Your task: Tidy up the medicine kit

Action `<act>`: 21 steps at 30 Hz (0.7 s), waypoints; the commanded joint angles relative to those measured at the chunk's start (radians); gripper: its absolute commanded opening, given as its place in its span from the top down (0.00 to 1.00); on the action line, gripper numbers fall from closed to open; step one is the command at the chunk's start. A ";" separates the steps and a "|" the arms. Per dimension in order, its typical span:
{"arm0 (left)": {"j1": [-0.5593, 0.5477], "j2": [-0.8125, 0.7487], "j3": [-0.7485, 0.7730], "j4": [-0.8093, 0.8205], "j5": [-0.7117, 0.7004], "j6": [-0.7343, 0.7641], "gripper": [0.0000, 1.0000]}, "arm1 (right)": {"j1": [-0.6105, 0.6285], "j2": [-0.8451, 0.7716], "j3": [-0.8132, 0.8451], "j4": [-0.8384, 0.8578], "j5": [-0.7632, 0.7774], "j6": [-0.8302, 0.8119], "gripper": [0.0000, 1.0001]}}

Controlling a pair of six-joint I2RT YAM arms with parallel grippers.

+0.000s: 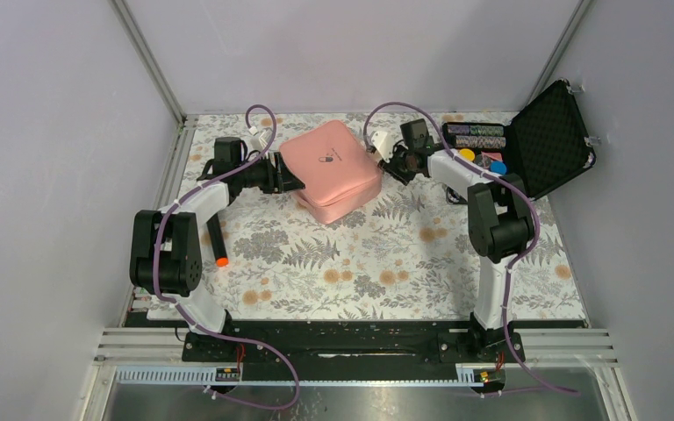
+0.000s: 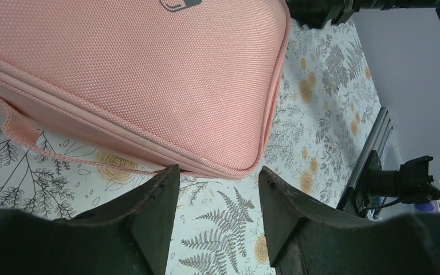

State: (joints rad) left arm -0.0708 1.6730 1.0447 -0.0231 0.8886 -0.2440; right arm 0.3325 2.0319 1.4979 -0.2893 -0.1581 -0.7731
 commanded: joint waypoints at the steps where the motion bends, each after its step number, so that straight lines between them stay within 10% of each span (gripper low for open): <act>1: 0.007 -0.032 -0.002 0.050 0.037 0.012 0.48 | 0.000 -0.061 -0.056 -0.035 -0.233 -0.227 0.46; 10: 0.006 -0.036 0.014 0.025 0.023 0.023 0.48 | 0.015 0.009 0.037 -0.122 -0.341 -0.329 0.31; 17: 0.006 -0.040 0.020 -0.008 0.009 0.041 0.48 | 0.014 0.053 0.126 -0.138 -0.416 -0.258 0.35; 21: 0.006 -0.031 0.026 -0.008 0.009 0.039 0.48 | 0.014 0.061 0.139 -0.133 -0.436 -0.240 0.54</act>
State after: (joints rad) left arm -0.0704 1.6730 1.0447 -0.0544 0.8883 -0.2276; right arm 0.3393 2.0804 1.5921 -0.4187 -0.5182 -1.0393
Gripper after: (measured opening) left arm 0.526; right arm 0.551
